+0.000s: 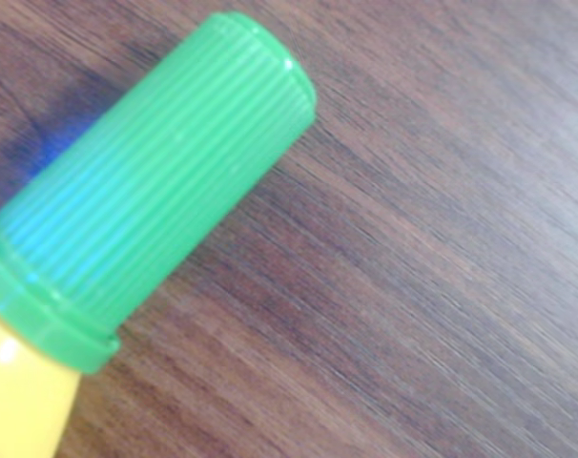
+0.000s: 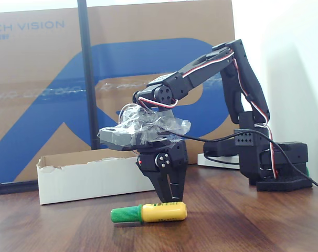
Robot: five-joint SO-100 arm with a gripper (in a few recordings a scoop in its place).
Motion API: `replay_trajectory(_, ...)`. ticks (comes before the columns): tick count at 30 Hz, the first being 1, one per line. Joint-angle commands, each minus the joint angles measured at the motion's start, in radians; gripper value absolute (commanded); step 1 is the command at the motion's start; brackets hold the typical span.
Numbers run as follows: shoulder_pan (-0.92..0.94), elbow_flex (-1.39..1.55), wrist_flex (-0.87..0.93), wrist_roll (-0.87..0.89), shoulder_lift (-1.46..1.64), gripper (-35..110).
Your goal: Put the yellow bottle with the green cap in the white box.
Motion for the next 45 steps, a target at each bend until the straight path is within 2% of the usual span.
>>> replay_trajectory(1, -0.009, -0.028, 0.012, -0.006, 0.029, 0)
replay_trajectory(36, -0.091, -0.308, 0.058, 0.043, -0.126, 0)
replay_trajectory(45, -0.094, -0.423, 0.123, 0.055, -0.19, 0)
